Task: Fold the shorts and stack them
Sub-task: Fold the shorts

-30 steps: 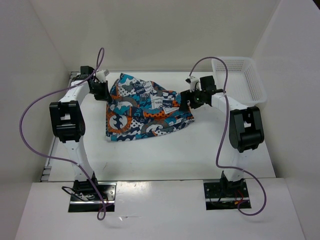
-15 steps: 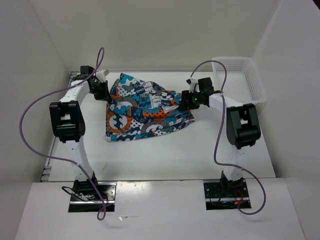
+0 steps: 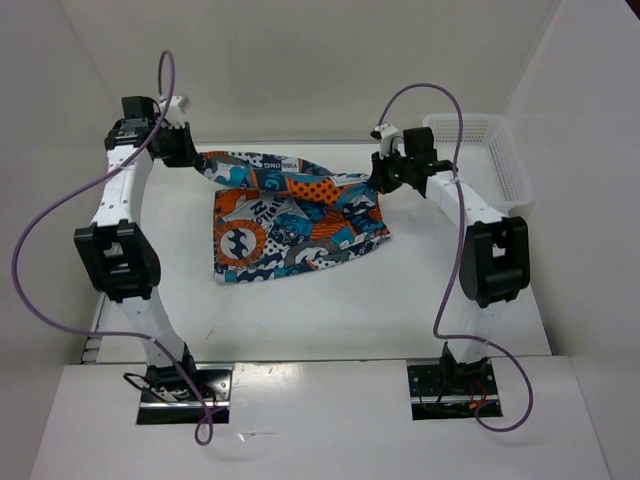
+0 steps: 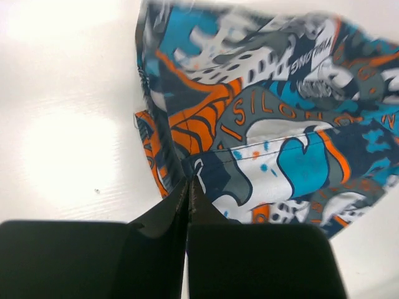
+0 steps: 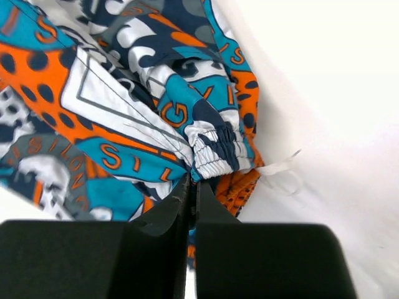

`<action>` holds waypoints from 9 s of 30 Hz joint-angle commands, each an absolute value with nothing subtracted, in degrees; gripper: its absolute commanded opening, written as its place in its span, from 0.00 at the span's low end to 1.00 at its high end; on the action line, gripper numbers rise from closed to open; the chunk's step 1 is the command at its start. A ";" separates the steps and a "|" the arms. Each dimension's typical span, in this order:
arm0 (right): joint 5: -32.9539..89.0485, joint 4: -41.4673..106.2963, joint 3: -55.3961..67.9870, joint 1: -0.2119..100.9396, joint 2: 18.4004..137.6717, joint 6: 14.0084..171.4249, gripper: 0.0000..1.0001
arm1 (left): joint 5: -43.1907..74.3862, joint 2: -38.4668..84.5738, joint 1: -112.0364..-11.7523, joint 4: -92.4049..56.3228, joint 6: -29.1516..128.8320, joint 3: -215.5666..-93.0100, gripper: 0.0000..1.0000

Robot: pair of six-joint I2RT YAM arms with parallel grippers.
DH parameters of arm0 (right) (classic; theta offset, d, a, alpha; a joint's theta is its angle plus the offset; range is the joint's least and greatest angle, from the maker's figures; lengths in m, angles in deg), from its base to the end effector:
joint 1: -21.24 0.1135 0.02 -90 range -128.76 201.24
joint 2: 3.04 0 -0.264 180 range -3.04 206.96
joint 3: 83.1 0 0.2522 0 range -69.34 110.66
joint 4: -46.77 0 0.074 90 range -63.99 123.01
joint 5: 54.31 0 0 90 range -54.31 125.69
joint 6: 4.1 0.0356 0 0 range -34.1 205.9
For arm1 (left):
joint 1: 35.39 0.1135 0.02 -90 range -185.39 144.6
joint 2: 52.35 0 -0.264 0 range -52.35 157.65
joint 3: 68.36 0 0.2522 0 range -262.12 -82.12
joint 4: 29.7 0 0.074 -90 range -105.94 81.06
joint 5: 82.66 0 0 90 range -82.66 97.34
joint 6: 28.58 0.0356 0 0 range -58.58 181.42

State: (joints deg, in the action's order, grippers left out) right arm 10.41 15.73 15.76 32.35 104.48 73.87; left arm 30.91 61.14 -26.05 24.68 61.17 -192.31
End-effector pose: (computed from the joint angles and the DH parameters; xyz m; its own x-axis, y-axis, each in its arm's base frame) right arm 0.4195 0.0979 0.2594 -0.5095 -0.2921 -0.8094 -0.6164 0.7802 0.1064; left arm 0.4464 0.0590 0.3274 -0.6850 -0.1167 -0.7191 0.1325 0.9507 -0.2805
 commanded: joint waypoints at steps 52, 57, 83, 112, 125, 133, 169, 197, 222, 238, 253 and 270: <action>13.98 6.28 -11.24 35.39 83.70 49.25 0.55 | 30.54 50.73 -33.64 31.00 61.42 -152.87 0.57; 15.03 7.43 -11.86 35.39 83.70 49.25 0.55 | 30.54 54.96 -33.64 32.13 61.42 -153.49 0.50; 27.95 21.85 20.22 35.39 98.91 56.37 0.00 | 26.15 50.49 -31.00 24.14 61.42 -195.15 0.00; 31.02 25.28 -18.71 35.39 82.91 48.37 0.67 | 28.96 36.94 -43.92 34.77 61.42 -141.71 0.34; 28.22 22.37 -10.28 35.39 86.59 56.98 0.77 | 20.95 35.53 -51.27 31.61 61.42 -154.37 0.47; 32.52 27.73 -7.38 35.39 95.38 59.44 0.82 | 18.77 42.29 -57.89 23.62 61.42 -145.94 0.49; 22.16 3.66 -3.67 44.70 87.49 62.44 0.72 | 30.80 37.45 -24.95 28.81 61.42 -148.39 0.56; 20.31 10.69 -7.12 44.70 95.57 64.30 0.09 | 25.70 55.49 -23.09 26.95 61.42 -147.24 0.01; 34.45 10.77 23.04 41.54 114.03 49.78 0.00 | 34.33 46.62 -40.29 31.45 61.42 -160.62 0.31; 35.17 11.30 21.45 41.54 111.83 51.01 0.00 | -5.91 38.79 -70.29 16.07 61.42 -139.79 0.42; 34.63 11.30 20.40 41.54 109.98 51.01 0.00 | -13.23 41.16 -68.45 8.32 61.42 -133.71 0.46; 34.54 10.77 20.40 41.54 109.98 51.01 0.00 | -7.43 45.12 -62.11 13.32 61.42 -135.12 0.01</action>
State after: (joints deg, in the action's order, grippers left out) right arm 34.41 9.66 20.96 41.84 112.92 50.72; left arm -10.86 43.19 -62.46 8.86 61.54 -135.31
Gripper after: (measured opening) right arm 0.039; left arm 0.026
